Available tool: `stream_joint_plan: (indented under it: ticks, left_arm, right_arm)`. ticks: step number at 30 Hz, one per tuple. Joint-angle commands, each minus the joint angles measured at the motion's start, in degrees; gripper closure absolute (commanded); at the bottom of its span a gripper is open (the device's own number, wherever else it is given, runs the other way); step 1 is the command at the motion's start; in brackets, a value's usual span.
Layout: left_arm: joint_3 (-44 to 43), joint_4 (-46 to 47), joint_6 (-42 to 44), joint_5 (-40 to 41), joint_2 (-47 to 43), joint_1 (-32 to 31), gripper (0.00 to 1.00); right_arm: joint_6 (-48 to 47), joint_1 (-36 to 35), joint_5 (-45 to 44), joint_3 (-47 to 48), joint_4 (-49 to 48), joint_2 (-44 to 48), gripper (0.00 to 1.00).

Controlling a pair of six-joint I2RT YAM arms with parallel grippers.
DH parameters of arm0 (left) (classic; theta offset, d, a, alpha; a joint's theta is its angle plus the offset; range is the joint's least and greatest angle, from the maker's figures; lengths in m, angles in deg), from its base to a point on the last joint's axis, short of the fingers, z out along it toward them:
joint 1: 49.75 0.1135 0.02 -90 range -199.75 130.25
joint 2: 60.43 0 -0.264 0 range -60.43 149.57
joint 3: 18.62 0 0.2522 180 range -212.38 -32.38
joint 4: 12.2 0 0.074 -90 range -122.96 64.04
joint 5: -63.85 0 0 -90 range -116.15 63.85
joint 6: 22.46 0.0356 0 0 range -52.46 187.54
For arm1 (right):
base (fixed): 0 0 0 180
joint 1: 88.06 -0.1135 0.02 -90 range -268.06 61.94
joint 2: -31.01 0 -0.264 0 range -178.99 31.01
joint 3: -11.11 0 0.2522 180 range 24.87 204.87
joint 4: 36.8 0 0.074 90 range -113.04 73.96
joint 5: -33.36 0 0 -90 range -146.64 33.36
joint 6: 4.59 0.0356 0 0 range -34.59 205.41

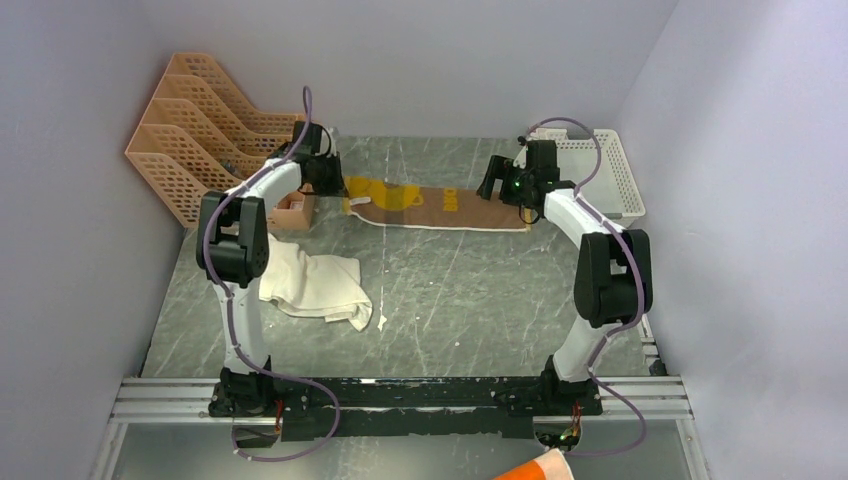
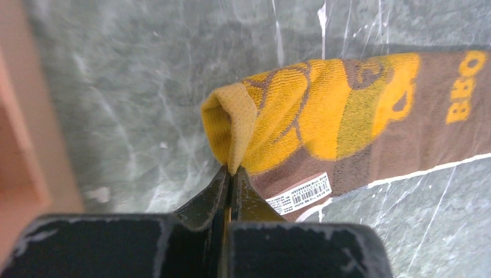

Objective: Roll the towels
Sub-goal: Fold the towel at the center of the board.

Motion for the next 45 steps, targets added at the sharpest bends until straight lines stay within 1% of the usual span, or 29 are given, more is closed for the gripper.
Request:
stream_joint_plan:
  ticks: [1,6,10,13,15,19,22,24,26,29,33,36,40,42,45]
  left_arm:
    - [-5.5,-8.5,6.9,7.8,-4.8,0.8,0.93]
    - [-6.1,-11.6,12.4,13.3,-7.4,3.1,0.93]
    - [-5.7,-12.3,16.3,16.5,-9.5,5.3,0.93]
    - [-7.9,-14.7,17.9,18.8,-9.0,5.8,0.93]
    - [-11.2,-17.6,18.3,19.7,-7.5,5.6,0.93]
    - [-18.7,-24.1,18.5,24.4,-2.7,1.0,0.93]
    - [-27.4,-29.9,18.2,28.5,3.8,-4.4,0.93]
    - [-34.7,-34.0,17.7,29.3,9.1,-7.7,0.93]
    - [-41.7,-36.5,17.4,26.2,13.5,-10.3,0.93]
    - [-45.8,-36.4,16.1,19.6,17.8,-13.3,0.93]
    - [-44.4,-31.3,11.7,7.2,19.1,-15.2,0.93]
    - [-41.4,-24.9,7.8,-2.5,18.7,-16.3,0.93]
    - [-39.2,-15.9,2.4,-13.0,19.1,-17.9,0.93]
    - [-39.6,-12.5,-0.8,-16.5,20.0,-18.6,0.93]
    - [-40.4,-8.4,-5.2,-19.4,21.3,-19.8,0.93]
  right_arm:
    - [-0.4,0.3,-1.2,1.5,0.9,2.9,0.09]
    - [-0.1,0.3,-1.9,0.9,1.6,3.8,0.09]
    - [-0.1,0.1,-1.8,1.0,1.8,3.8,0.09]
    - [-0.3,0.0,-1.6,1.8,2.4,3.2,0.09]
    - [-0.3,-0.1,-1.4,2.1,2.6,3.0,0.09]
    - [-0.2,-0.1,-1.0,1.9,2.7,3.3,0.09]
    - [-0.3,-0.1,-0.6,1.6,2.9,3.8,0.09]
    - [-0.4,0.0,-0.4,1.2,3.1,4.1,0.09]
    - [-0.5,-0.1,0.1,0.6,3.2,4.7,0.09]
    - [-0.6,0.0,0.5,-0.1,3.1,5.8,0.09]
    - [-0.9,0.0,0.1,-1.1,3.2,6.8,0.09]
    - [-0.5,0.0,0.2,-1.8,2.5,7.7,0.09]
    - [0.4,0.0,0.8,-3.2,1.0,8.9,0.09]
    - [0.6,0.1,0.9,-3.8,0.9,9.5,0.09]
    - [0.8,0.2,0.6,-4.9,0.5,10.4,0.08]
